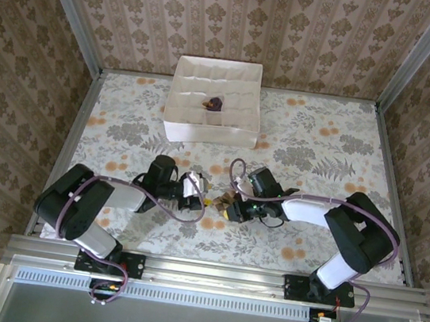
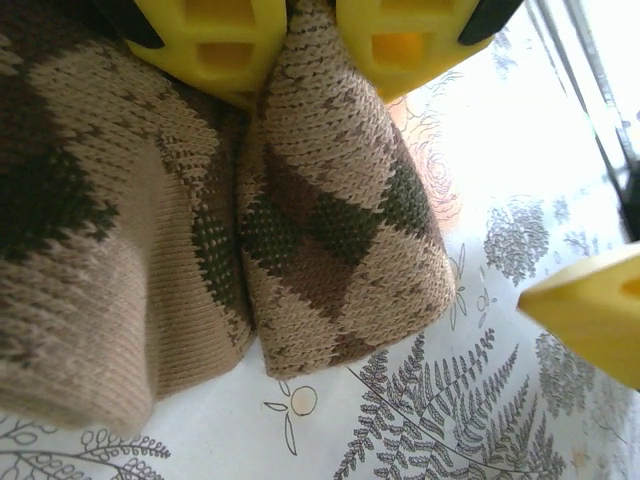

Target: Roll the socks

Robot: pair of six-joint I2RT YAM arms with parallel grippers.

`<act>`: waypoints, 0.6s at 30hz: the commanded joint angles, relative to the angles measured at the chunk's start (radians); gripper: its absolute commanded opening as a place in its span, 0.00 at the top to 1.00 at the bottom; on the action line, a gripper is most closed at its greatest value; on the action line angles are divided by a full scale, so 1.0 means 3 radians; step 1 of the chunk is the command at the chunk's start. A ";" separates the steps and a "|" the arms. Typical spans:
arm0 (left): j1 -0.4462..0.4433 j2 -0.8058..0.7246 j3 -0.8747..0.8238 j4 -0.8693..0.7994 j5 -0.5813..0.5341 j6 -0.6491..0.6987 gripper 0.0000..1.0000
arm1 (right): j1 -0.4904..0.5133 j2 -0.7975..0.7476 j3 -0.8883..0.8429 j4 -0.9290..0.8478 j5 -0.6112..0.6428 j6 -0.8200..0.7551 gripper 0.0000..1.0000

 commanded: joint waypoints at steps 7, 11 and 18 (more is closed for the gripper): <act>-0.0068 0.0433 0.0339 0.0115 0.0582 0.0582 0.52 | -0.0083 0.0378 0.0124 -0.0657 -0.0146 0.0076 1.00; -0.0153 0.0459 0.0487 -0.0551 0.0514 0.0985 0.52 | -0.0083 0.0350 0.0105 -0.0646 -0.0132 0.0086 1.00; -0.0263 0.0541 0.0536 -0.0944 0.0460 0.1149 0.51 | -0.0093 0.0358 0.0114 -0.0661 -0.0141 0.0090 1.00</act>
